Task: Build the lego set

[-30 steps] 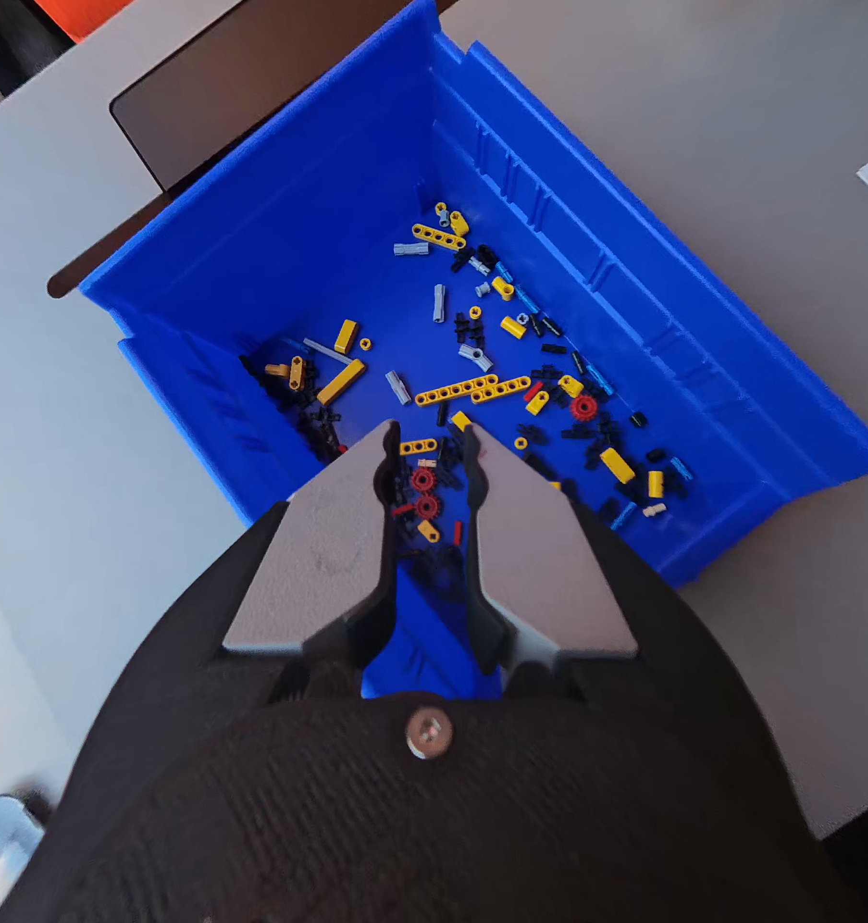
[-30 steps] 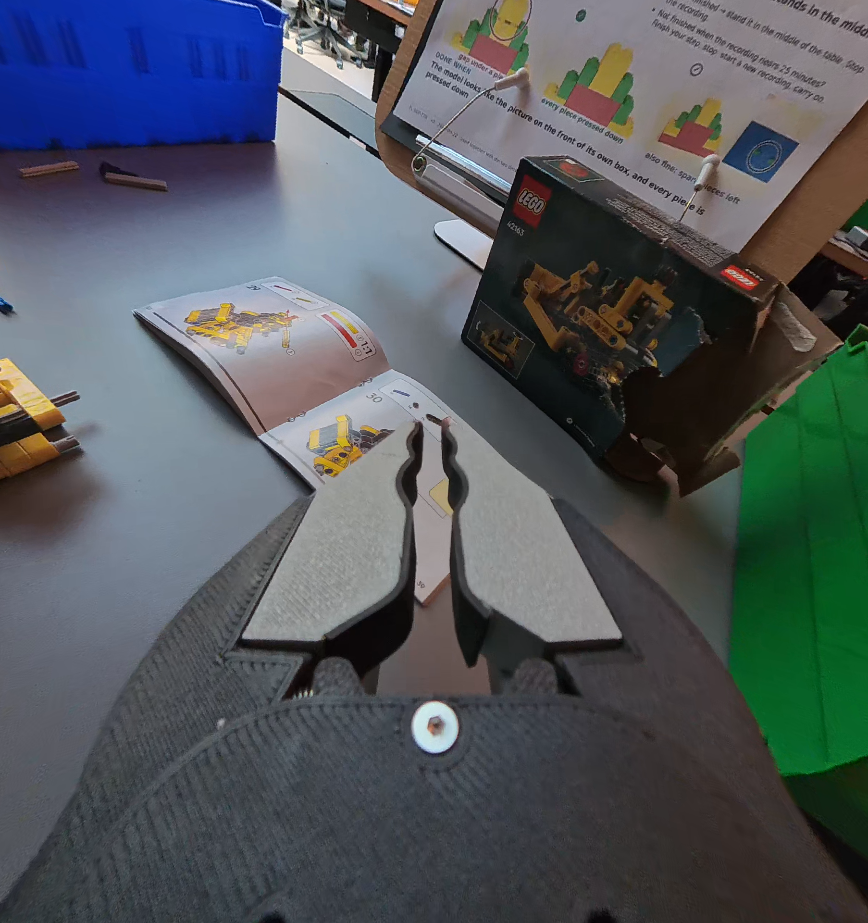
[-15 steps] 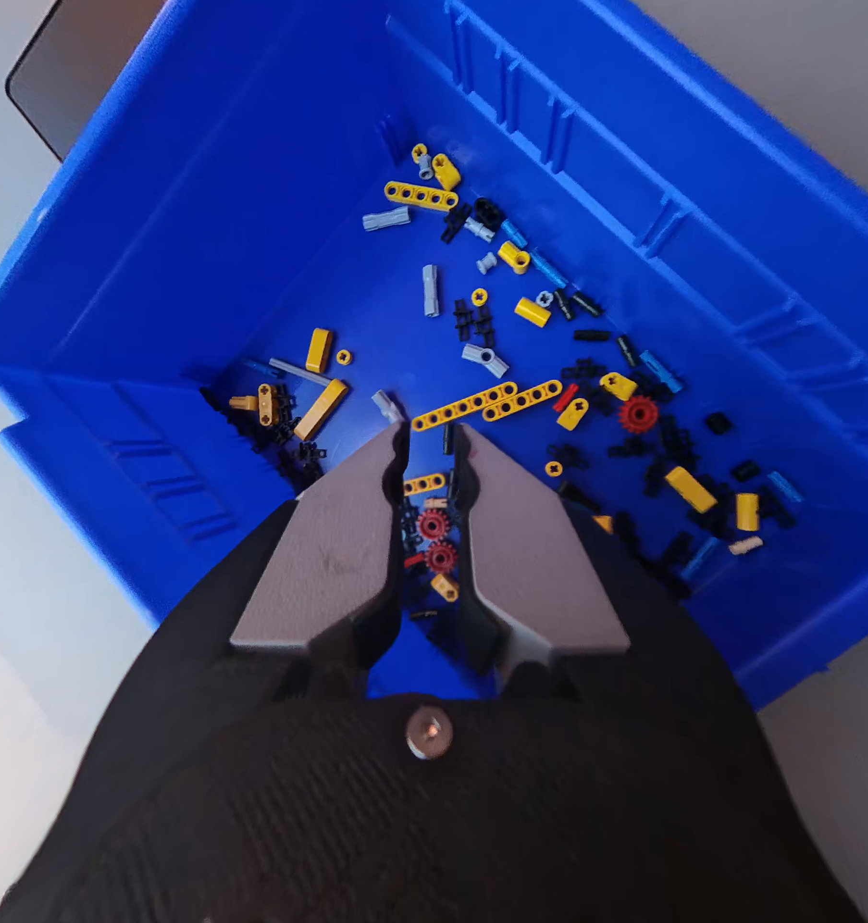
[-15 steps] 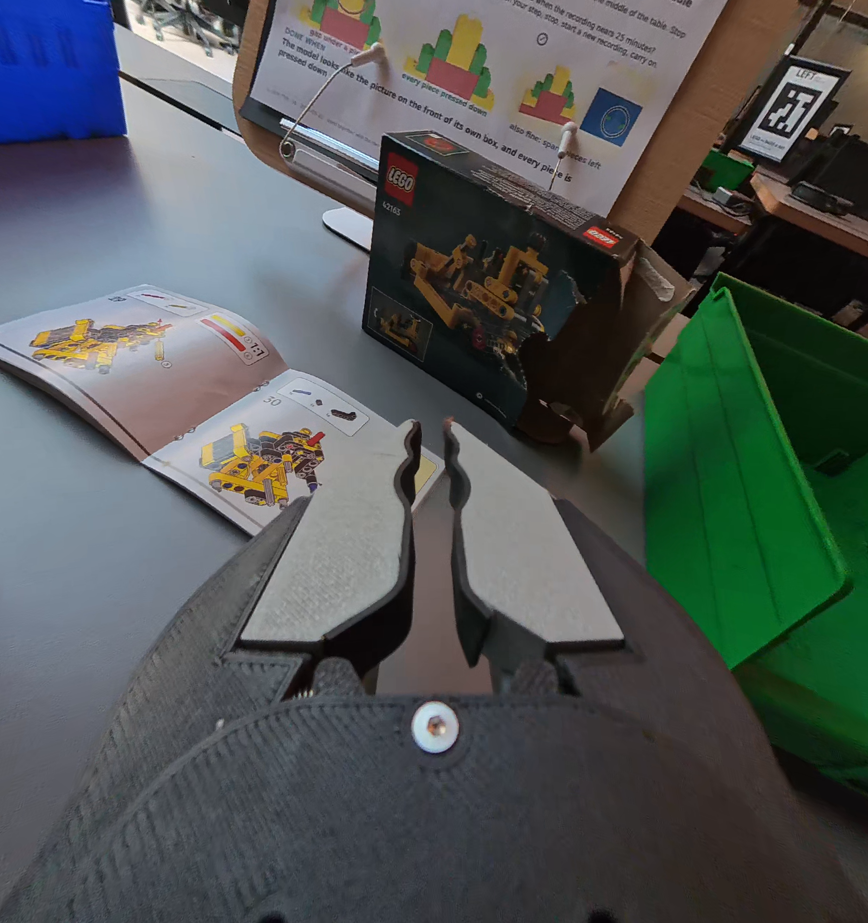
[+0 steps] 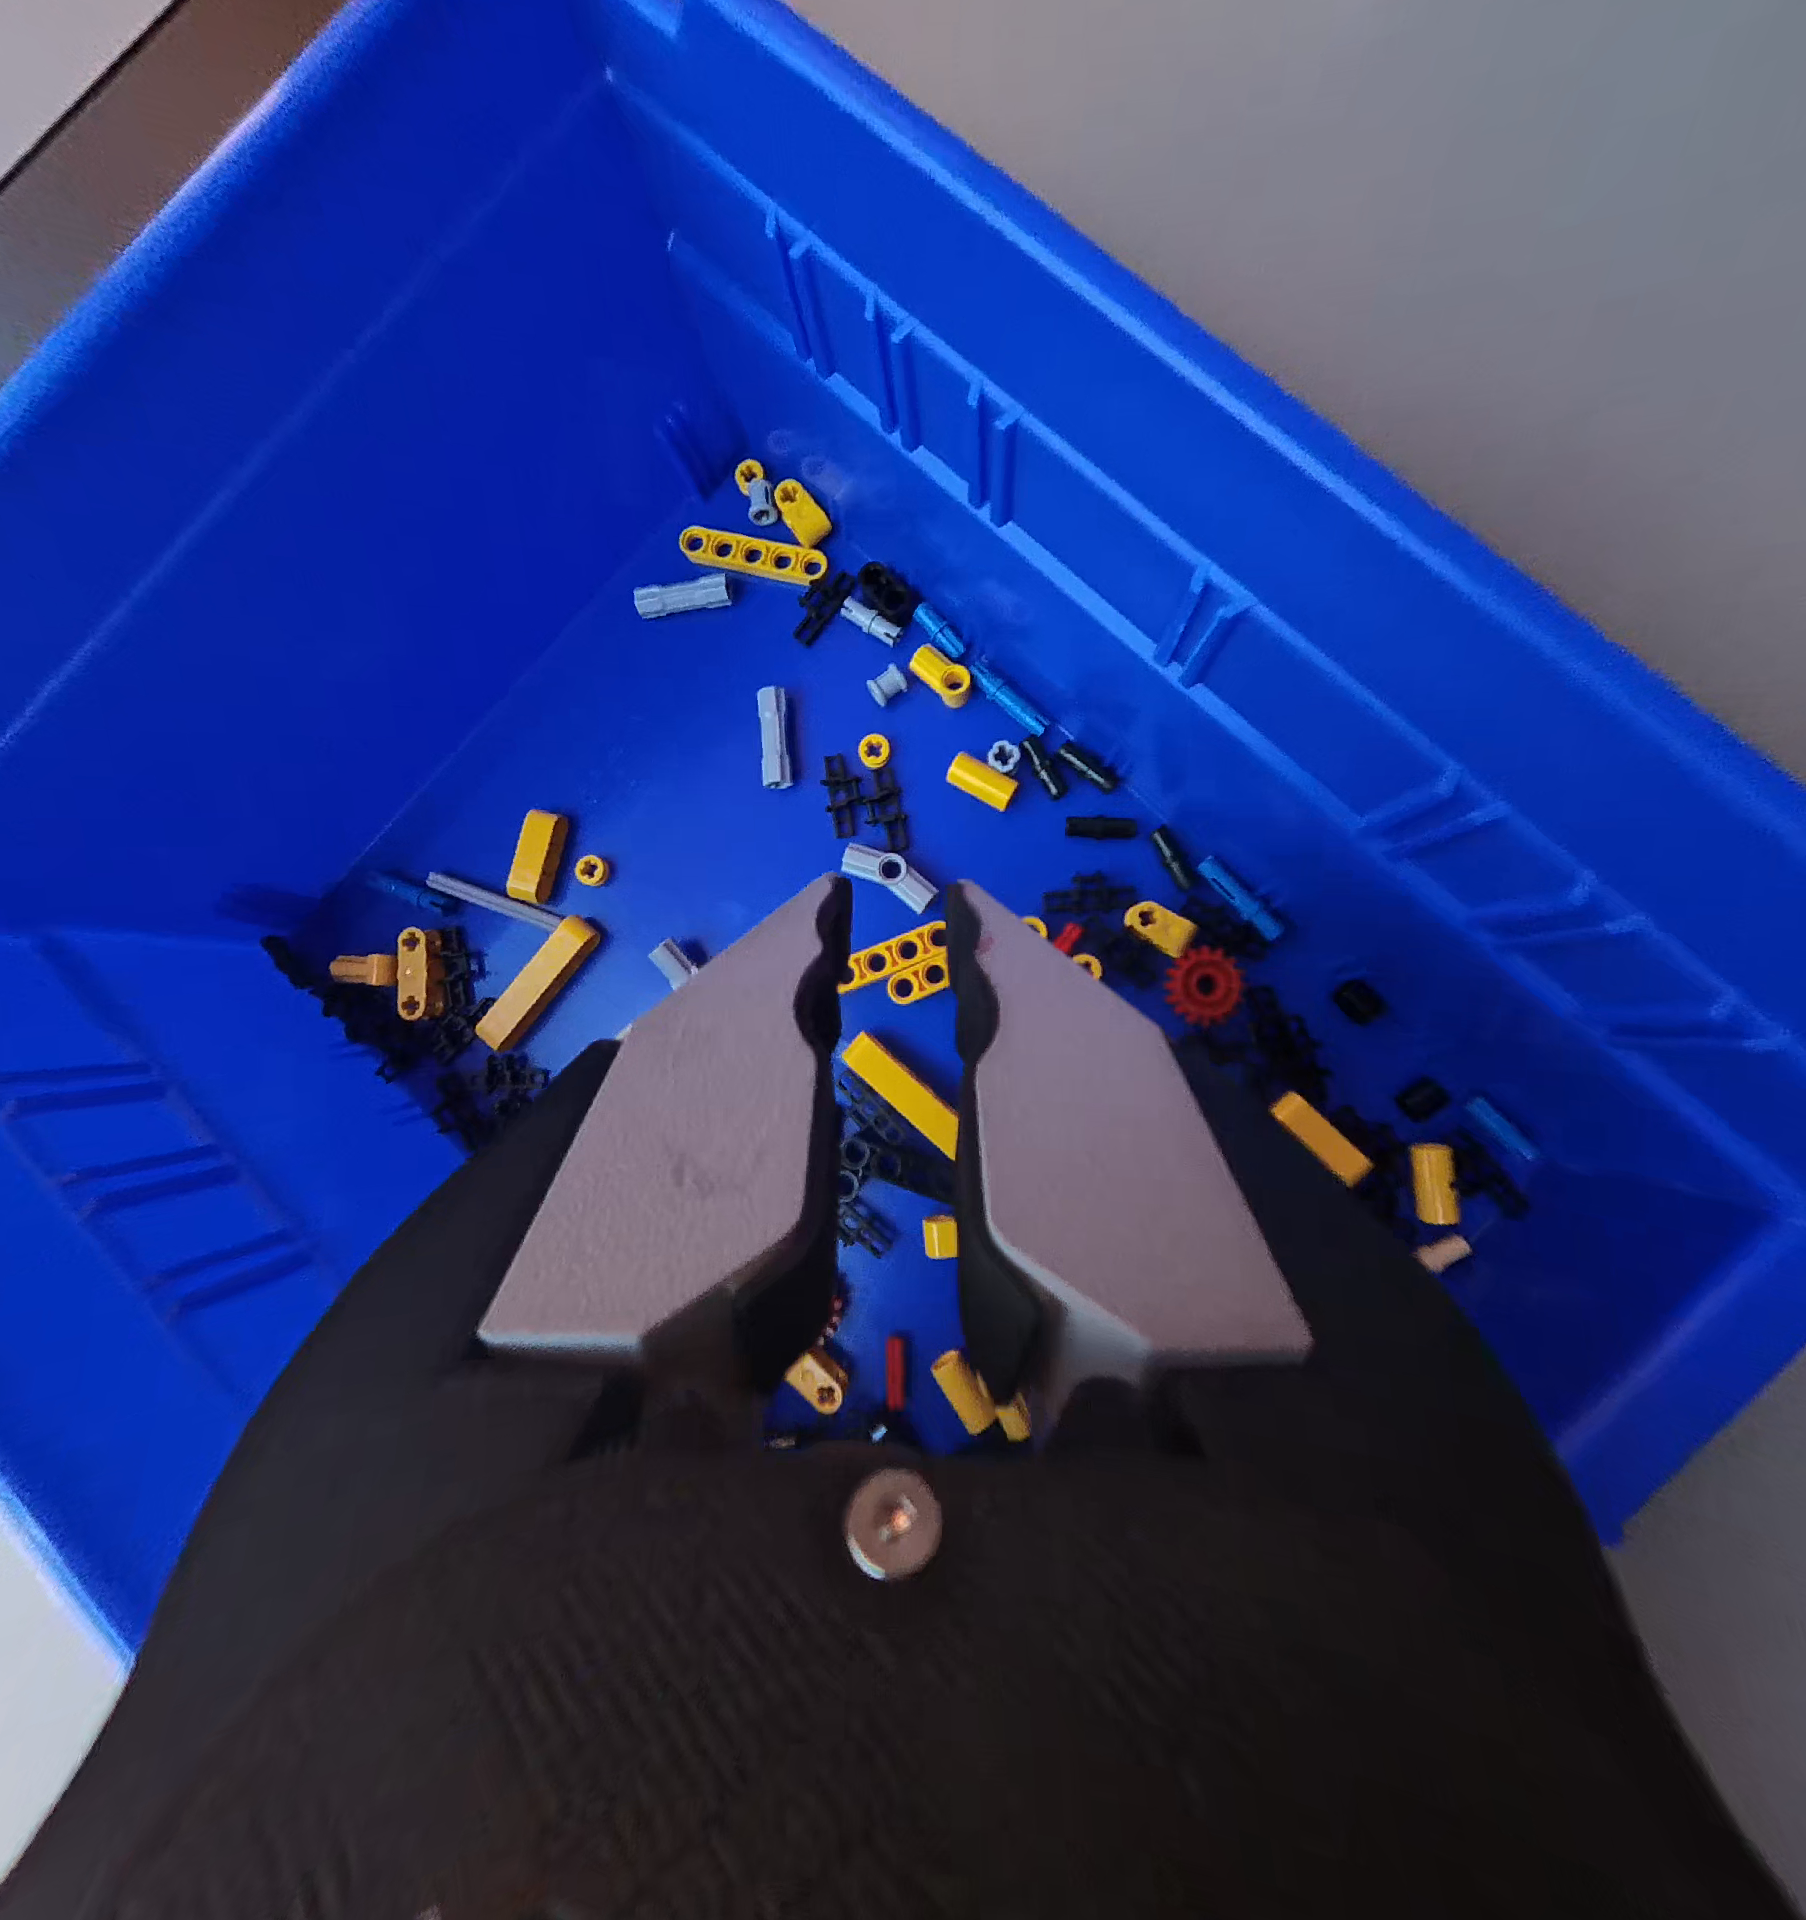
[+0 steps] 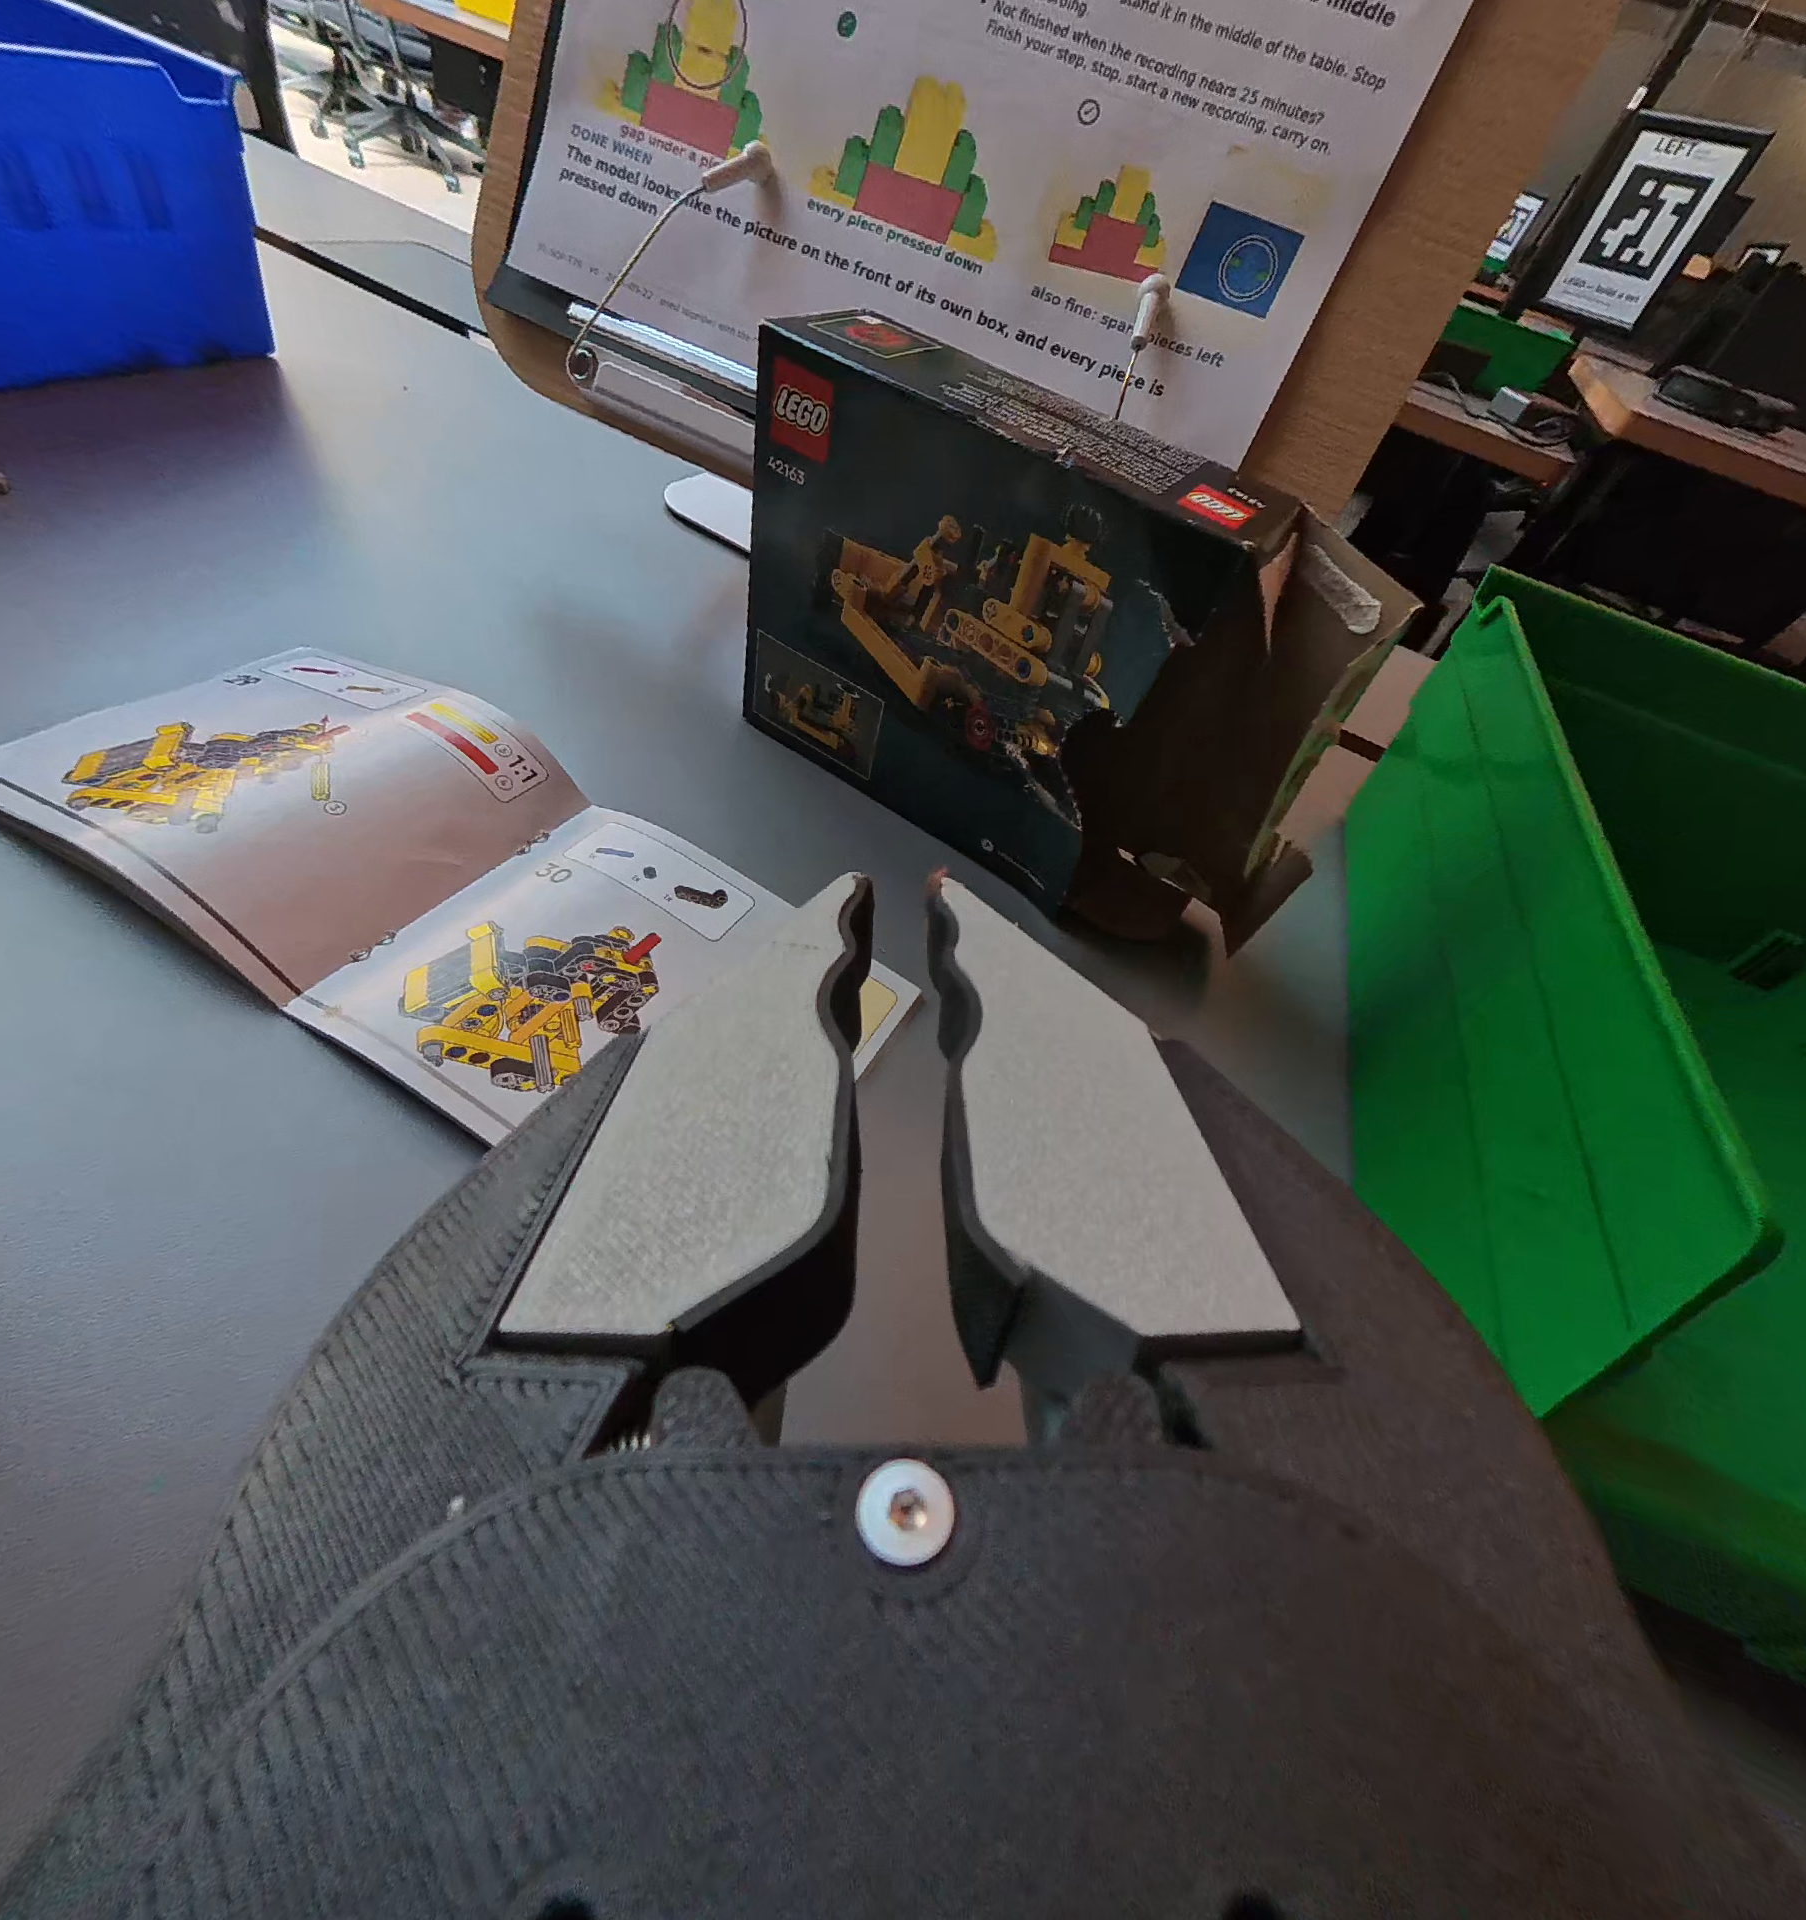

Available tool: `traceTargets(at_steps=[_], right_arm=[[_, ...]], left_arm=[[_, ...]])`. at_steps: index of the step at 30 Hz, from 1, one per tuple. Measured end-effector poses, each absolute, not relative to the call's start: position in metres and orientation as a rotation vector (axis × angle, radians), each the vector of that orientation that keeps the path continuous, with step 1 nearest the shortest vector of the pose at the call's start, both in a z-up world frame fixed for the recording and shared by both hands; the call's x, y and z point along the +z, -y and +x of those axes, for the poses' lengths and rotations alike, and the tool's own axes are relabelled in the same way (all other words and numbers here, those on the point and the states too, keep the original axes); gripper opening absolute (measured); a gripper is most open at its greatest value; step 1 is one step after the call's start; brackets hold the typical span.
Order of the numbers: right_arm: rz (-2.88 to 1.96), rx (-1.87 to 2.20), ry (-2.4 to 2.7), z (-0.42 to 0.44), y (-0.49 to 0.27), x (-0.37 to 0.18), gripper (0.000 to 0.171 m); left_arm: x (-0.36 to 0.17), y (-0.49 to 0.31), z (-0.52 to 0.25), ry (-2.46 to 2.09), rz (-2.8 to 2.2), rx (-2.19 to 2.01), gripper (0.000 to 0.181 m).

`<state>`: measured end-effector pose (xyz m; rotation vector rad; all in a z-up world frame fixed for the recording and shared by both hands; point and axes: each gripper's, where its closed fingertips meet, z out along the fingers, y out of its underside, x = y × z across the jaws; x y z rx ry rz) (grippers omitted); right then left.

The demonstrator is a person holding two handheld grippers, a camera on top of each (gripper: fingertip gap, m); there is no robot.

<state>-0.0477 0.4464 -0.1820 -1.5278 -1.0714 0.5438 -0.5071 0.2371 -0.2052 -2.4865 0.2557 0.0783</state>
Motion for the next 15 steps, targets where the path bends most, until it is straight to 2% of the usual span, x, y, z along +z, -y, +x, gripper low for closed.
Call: traceTargets(at_steps=[15], right_arm=[[-1.526, 0.603, 1.097, -0.05, -0.439, -0.183, 0.01]], left_arm=[[-0.213, -0.241, -0.492, -0.282, -2.485, 0.032, 0.016]])
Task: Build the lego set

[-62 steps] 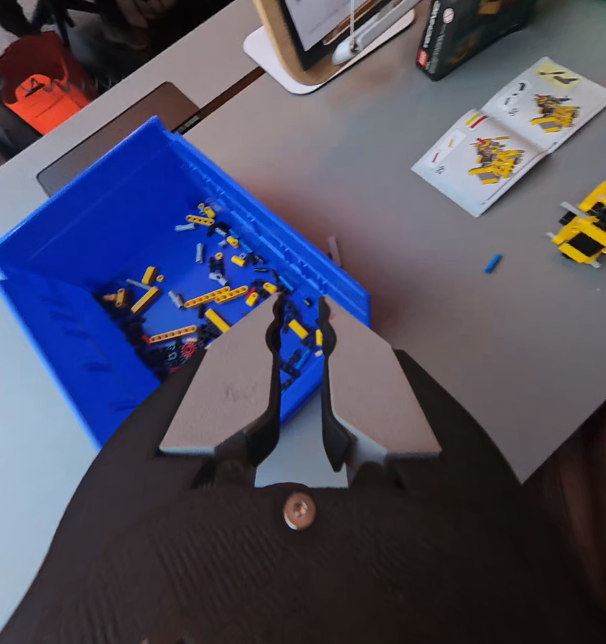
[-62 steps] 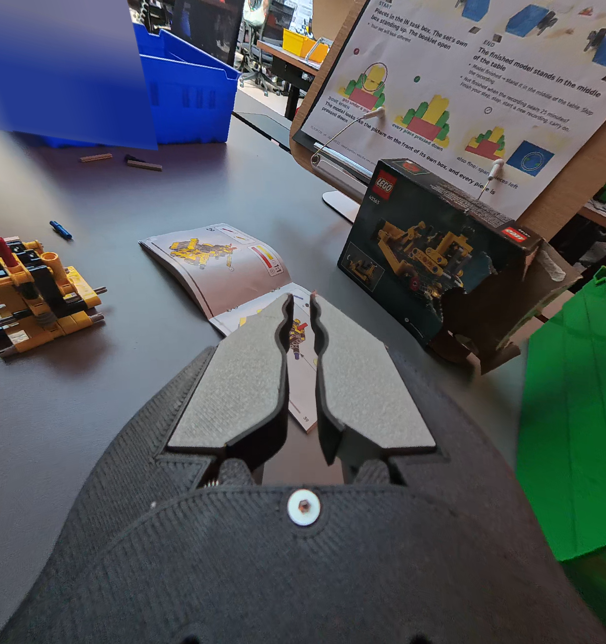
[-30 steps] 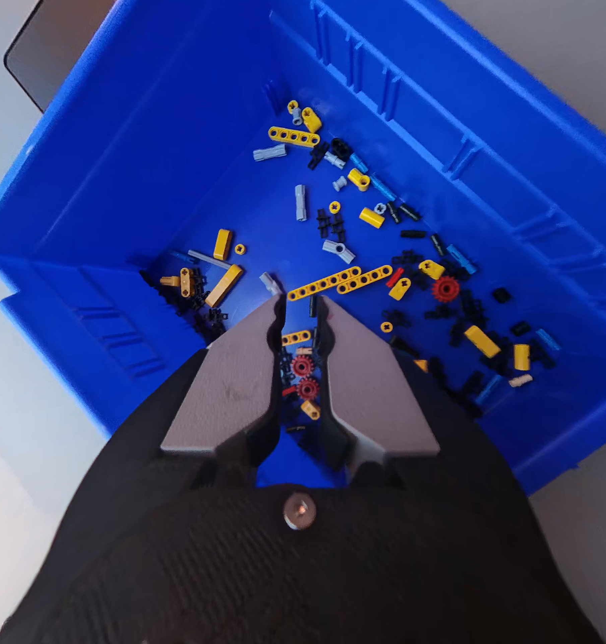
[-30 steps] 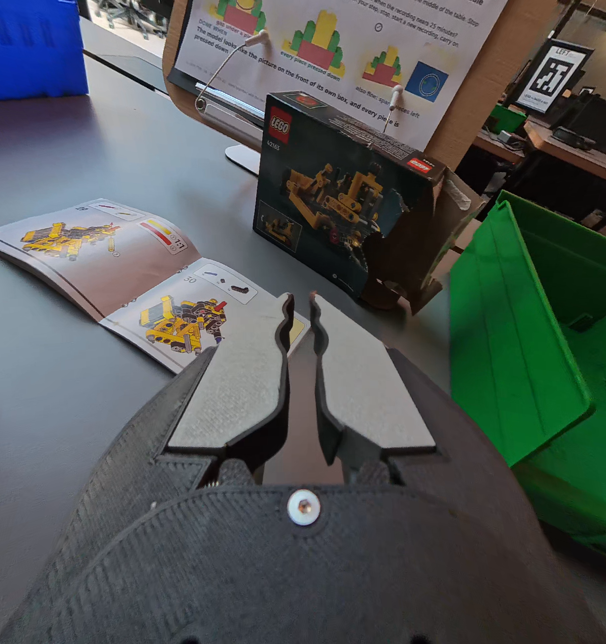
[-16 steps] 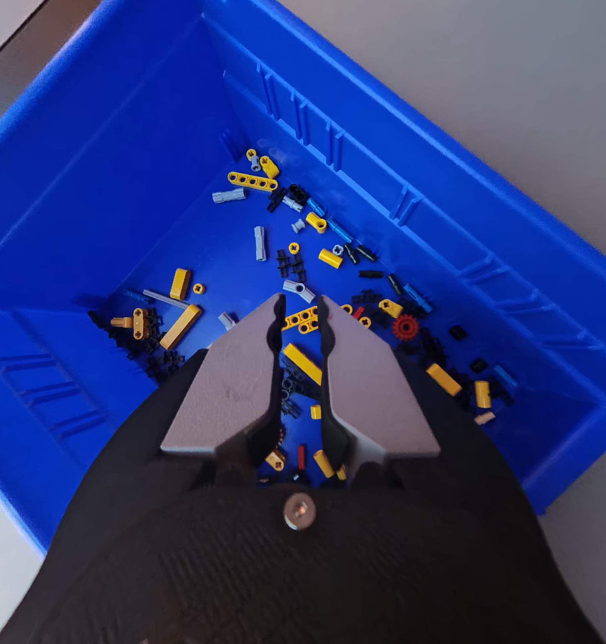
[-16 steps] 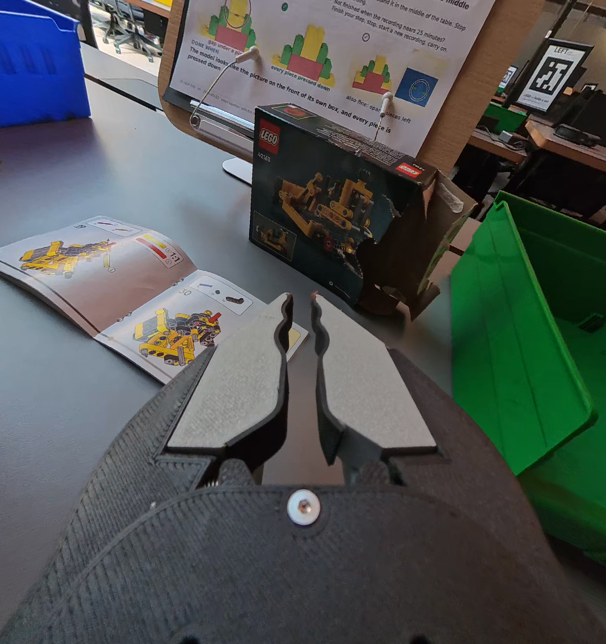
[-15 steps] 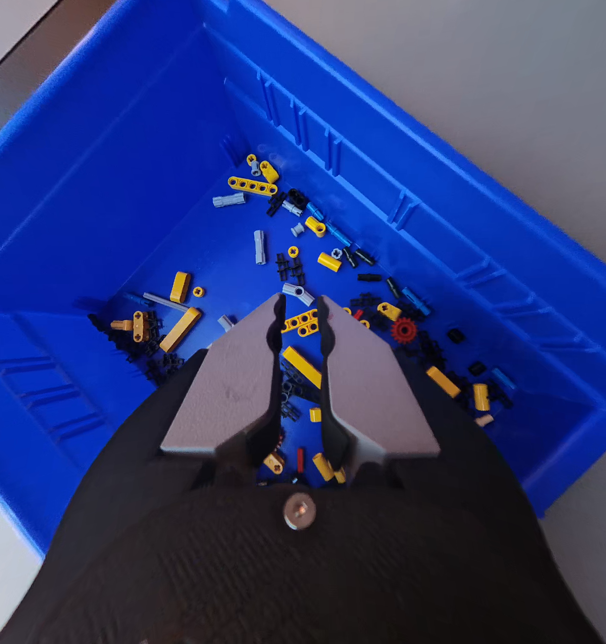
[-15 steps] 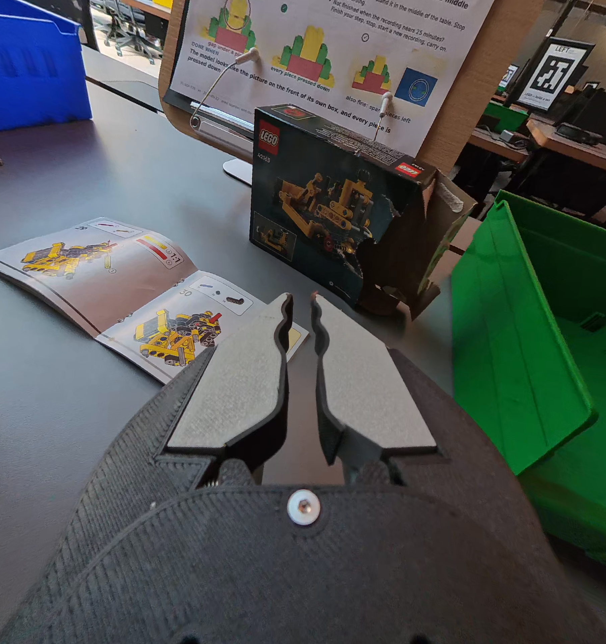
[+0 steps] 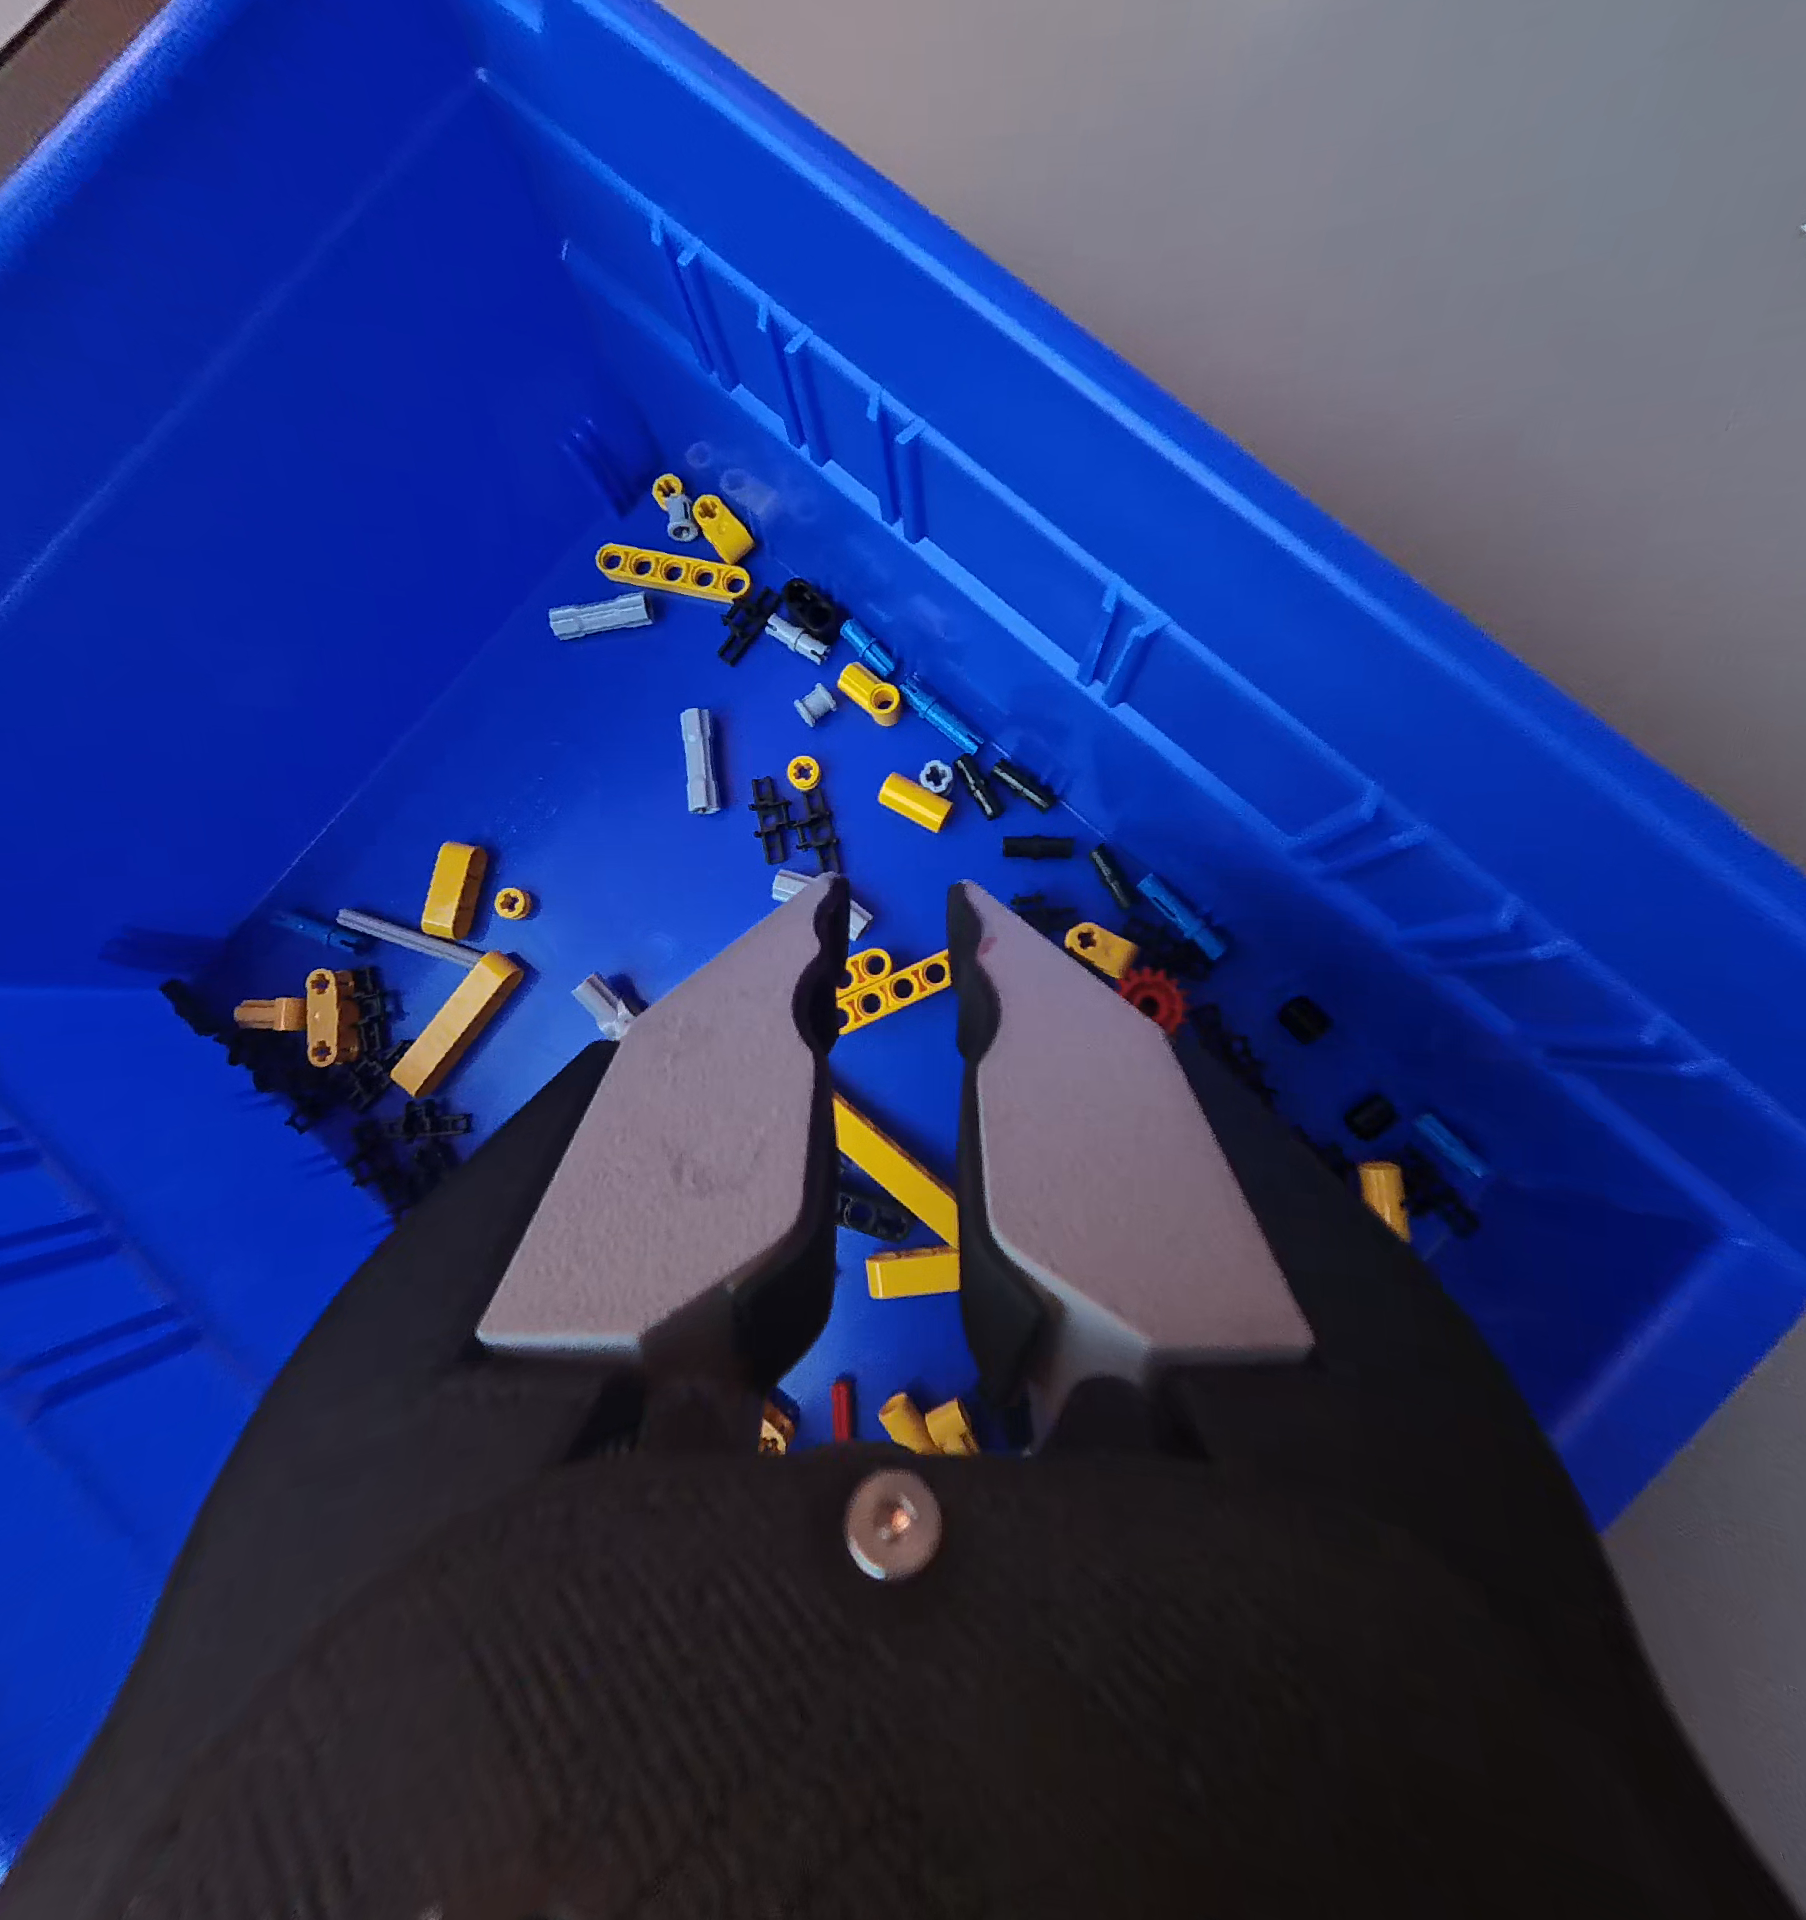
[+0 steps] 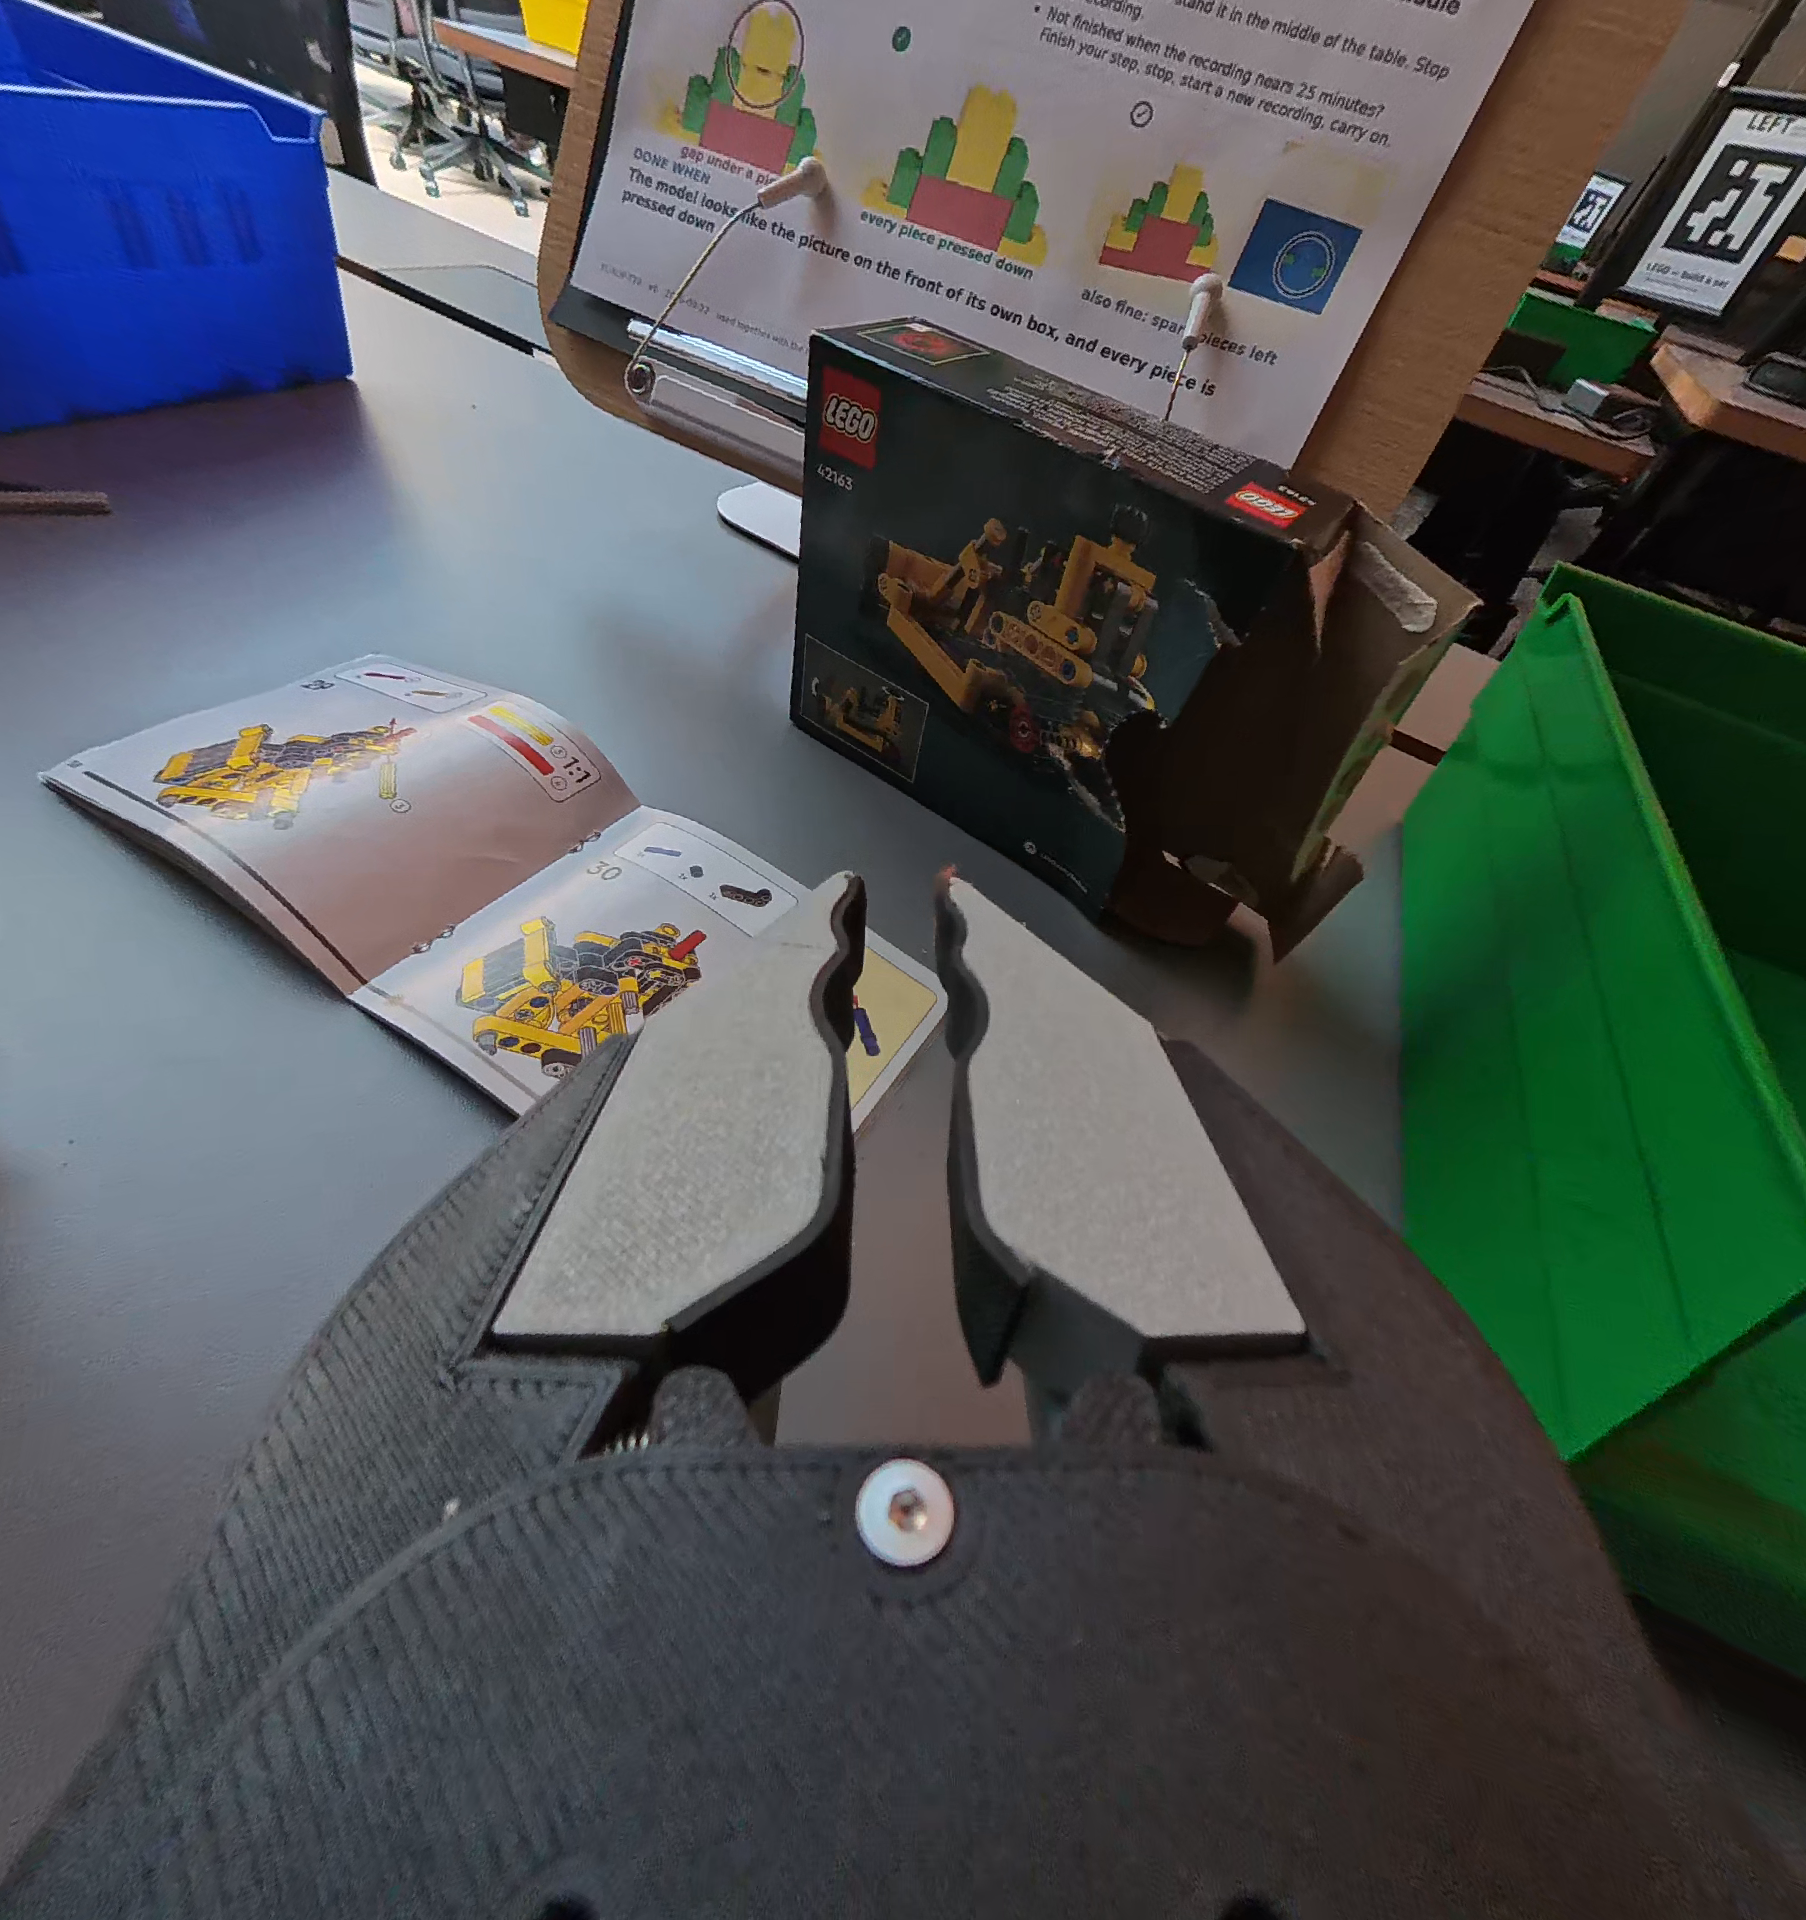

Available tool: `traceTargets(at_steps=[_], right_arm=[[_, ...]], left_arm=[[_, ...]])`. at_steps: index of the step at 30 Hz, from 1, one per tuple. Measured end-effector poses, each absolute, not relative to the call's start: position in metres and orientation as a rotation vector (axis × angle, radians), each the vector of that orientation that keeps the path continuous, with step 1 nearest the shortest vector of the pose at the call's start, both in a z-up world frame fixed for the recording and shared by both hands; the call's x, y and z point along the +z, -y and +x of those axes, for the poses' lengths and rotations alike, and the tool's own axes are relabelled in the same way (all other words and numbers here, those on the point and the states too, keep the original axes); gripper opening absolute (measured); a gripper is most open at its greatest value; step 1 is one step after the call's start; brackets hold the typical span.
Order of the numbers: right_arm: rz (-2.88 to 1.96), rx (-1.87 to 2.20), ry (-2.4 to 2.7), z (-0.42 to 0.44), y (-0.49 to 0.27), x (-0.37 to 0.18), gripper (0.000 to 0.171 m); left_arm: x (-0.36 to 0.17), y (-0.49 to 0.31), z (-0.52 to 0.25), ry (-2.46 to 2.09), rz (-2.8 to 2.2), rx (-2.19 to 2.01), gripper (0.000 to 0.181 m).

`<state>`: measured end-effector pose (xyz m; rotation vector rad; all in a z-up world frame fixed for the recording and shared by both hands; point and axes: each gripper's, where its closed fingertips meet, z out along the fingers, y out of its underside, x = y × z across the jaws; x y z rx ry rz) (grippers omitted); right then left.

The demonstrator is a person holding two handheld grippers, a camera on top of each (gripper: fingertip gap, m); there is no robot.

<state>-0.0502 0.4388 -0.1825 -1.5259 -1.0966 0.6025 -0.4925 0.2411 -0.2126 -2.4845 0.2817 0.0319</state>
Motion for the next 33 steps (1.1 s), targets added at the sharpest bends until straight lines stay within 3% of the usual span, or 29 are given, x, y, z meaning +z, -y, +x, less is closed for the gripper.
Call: traceTargets(at_steps=[33], right_arm=[[-1.503, 0.586, 1.149, -0.055, -0.43, -0.184, 0.008]], left_arm=[[-0.227, -0.24, -0.497, -0.266, -2.528, 0.005, 0.017]])
